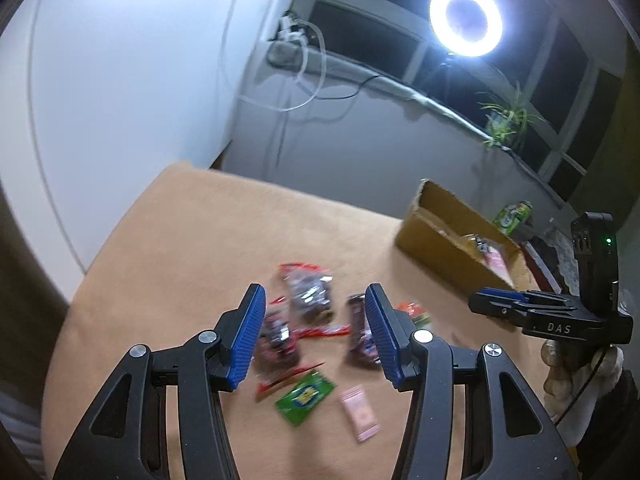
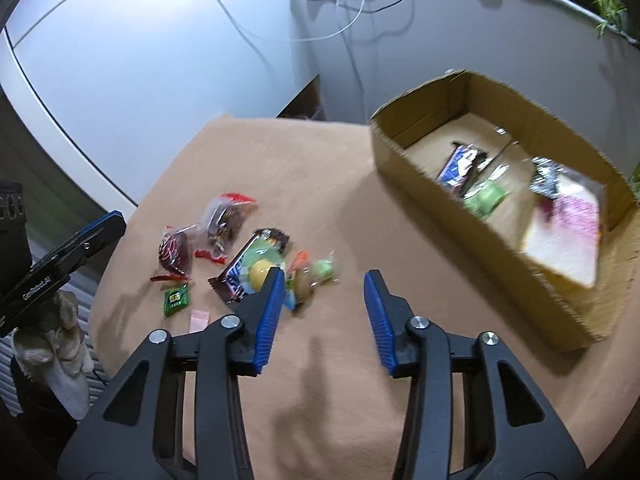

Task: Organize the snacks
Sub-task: 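Move the left gripper to the red chocolate packet while the right moves to the orange-capped candy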

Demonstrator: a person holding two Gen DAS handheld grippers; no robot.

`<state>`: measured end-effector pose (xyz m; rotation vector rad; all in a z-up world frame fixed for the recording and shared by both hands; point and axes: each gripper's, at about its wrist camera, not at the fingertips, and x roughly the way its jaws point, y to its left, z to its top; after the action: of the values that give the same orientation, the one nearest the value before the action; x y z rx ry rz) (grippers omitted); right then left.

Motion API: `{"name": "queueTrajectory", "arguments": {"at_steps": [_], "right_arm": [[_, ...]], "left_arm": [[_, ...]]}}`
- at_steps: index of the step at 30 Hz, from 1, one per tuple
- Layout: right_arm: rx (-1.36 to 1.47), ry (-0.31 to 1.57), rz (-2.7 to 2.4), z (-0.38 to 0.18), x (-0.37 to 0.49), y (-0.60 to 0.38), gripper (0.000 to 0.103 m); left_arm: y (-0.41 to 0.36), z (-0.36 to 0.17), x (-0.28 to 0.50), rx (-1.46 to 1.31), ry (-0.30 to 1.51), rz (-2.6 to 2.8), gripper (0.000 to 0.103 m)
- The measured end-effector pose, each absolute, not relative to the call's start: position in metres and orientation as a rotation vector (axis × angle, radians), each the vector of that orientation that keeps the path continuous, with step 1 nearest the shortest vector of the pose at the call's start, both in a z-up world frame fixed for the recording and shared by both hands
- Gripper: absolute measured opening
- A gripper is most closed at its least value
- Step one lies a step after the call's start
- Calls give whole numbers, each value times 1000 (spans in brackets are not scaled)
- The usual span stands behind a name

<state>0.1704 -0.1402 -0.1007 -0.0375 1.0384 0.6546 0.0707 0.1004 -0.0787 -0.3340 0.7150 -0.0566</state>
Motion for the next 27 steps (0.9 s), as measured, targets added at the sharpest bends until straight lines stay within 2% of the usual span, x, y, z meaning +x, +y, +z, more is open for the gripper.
{"name": "queueTrajectory", "arguments": {"at_steps": [6,14,16,27], "right_arm": [[-38,1076,687,-115,172,-122,27],[-32,1126,688,-132,183,-109,23],[-31,1142,692,-137,185,-107,18],[-68,1150,679,-149,187,-96,18]], "left_arm": [[103,-98,75,-340,768,-50,51],[100,-120,82,-330,827,-39,51],[100,-125,84,-330,837,-31,51],[103,-144,91,-337,889,-25,51]]}}
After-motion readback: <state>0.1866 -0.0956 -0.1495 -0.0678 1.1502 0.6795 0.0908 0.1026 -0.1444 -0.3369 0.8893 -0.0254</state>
